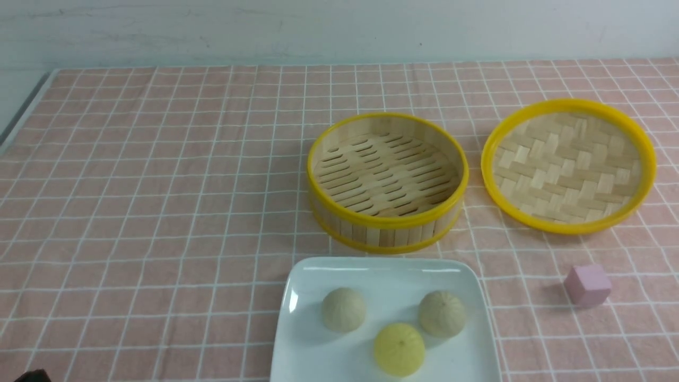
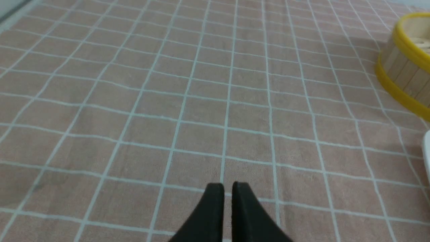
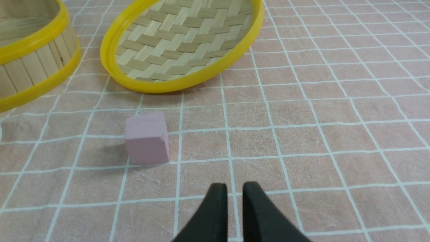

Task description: Put the steamed buns into the plate on the pink tablecloth.

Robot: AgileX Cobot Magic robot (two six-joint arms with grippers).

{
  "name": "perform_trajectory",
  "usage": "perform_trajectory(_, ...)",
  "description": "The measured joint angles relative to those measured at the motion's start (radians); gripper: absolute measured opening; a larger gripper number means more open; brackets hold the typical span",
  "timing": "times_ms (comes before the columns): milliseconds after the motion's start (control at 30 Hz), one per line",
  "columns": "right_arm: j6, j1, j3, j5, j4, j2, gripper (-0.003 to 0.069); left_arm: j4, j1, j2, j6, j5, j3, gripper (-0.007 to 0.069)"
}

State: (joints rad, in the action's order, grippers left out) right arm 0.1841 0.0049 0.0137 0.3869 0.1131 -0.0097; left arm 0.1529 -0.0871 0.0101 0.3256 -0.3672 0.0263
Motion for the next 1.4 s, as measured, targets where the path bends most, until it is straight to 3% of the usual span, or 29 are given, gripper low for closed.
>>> perform_trajectory(433,0.0,0.0,0.0,0.0,0.0,0.0,0.0113,0.001,0.005,0.001,-0.016,-0.003,-0.001,0.0078)
perform_trajectory(633,0.0,0.0,0.0,0.0,0.0,0.0,0.0122,0.001,0.065,0.001,-0.016,-0.007,-0.002,0.0082)
perform_trajectory(1400,0.0,0.0,0.0,0.0,0.0,0.0,0.0139,0.0,0.066,0.001,-0.016,-0.007,-0.002,0.0097)
